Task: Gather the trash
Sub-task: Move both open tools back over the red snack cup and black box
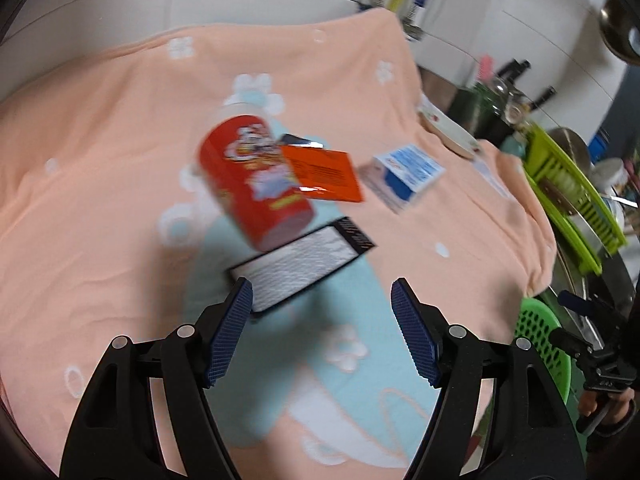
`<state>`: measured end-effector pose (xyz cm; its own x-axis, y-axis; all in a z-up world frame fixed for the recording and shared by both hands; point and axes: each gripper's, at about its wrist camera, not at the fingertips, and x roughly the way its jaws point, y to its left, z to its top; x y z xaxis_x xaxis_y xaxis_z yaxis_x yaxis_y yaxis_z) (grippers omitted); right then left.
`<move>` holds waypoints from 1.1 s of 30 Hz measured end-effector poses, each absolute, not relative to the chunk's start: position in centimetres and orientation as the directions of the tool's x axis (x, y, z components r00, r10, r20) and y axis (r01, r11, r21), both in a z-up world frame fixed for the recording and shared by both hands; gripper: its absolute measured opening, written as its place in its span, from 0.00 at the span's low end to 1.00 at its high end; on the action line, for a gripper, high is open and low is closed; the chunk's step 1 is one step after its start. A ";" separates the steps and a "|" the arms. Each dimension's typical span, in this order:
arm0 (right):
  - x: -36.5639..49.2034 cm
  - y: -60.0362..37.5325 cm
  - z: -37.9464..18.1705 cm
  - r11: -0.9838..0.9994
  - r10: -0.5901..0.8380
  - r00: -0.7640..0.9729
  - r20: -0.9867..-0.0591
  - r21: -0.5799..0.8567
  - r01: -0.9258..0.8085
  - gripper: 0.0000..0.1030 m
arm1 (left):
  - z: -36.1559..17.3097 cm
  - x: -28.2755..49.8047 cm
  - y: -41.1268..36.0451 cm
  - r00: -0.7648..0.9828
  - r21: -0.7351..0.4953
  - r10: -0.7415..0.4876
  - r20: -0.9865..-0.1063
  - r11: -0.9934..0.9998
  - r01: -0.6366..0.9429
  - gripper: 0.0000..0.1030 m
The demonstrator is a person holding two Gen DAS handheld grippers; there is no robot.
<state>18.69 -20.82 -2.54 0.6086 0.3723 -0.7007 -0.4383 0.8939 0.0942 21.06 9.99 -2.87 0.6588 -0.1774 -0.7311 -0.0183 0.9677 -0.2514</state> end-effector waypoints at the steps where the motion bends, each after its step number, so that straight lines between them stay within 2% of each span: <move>1: 19.2 -20.0 -2.4 0.886 0.384 0.603 -0.699 0.096 -0.453 0.77 | -2.9 20.9 10.7 0.661 -0.251 -0.166 -0.732 0.967 -0.035 0.69; 17: 27.4 -5.3 -0.5 0.736 0.572 0.448 -0.687 0.190 -0.650 0.77 | -3.3 17.1 17.3 0.690 -0.291 -0.088 -0.718 0.939 -0.183 0.70; 33: 34.6 6.1 -2.1 0.693 0.570 0.362 -0.737 0.195 -0.694 0.77 | -4.7 16.8 19.1 0.684 -0.308 -0.091 -0.724 0.930 -0.202 0.70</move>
